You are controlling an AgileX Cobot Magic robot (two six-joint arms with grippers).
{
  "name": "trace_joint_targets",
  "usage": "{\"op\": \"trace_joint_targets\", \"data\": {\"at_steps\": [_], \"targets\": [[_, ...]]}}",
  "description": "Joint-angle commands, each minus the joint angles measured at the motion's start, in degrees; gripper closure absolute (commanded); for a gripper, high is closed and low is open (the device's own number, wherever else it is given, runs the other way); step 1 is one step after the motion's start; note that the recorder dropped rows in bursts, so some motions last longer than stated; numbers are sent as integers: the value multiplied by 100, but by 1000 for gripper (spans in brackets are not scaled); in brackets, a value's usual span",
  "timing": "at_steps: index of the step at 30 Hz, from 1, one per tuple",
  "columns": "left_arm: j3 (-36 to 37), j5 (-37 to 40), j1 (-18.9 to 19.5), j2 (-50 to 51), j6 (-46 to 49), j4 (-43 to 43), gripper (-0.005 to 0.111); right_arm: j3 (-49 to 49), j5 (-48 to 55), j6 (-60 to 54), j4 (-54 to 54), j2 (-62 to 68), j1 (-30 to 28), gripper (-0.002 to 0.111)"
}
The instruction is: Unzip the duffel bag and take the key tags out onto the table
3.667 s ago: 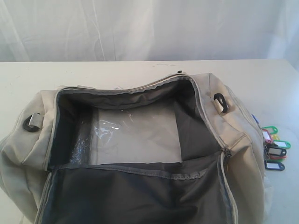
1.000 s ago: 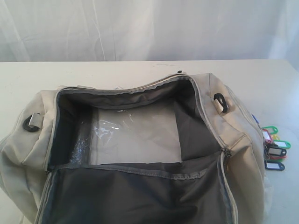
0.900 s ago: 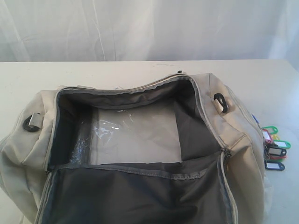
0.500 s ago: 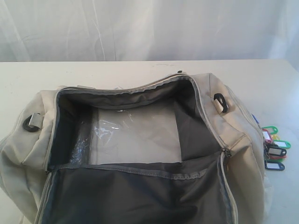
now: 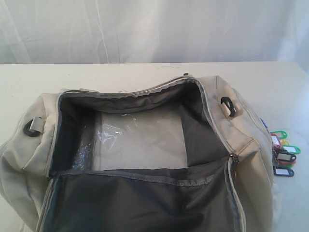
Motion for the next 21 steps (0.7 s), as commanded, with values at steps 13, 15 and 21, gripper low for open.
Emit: {"op": "trace_joint_targets", "data": {"at_steps": [13,15,21], "targets": [[27,-13,20,-24,-51,-38,107,2233,-2268,45,-13,-965,-394,108],[27,-13,20,-24,-51,-38,107,2518,-2471,45,-13,-990,-394,108],[27,-23,20,-24,-51,-38,107,3277,-3245,45,-2,-1005,-394,108]]}}
